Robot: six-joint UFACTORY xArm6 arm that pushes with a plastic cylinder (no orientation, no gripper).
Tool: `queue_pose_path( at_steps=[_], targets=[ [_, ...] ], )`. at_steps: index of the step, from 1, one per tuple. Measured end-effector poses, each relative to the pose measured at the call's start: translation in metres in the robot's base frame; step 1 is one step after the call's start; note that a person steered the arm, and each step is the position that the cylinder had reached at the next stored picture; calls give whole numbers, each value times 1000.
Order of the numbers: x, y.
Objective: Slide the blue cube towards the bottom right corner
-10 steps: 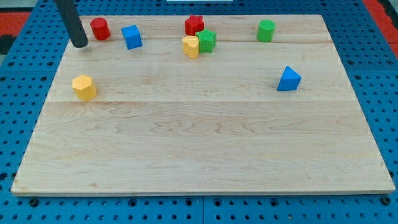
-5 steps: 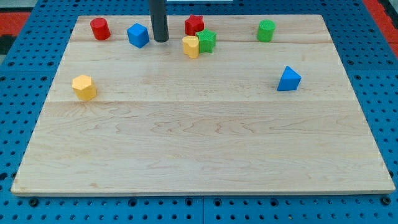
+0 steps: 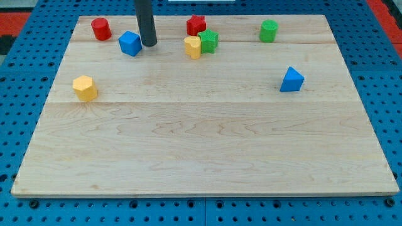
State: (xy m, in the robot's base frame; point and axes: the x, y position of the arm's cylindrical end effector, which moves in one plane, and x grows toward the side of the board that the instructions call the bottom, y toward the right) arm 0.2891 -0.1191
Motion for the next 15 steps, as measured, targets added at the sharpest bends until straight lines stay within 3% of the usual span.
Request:
queue_pose_path(
  at_steps=[2,4,5,8,9,10,11,13,15],
  targets=[
    [-62,-28],
    [9,-64],
    [32,-55],
    [167,23],
    [212,-8],
    [231,12],
    [231,62],
    [204,75],
    [196,199]
  ],
)
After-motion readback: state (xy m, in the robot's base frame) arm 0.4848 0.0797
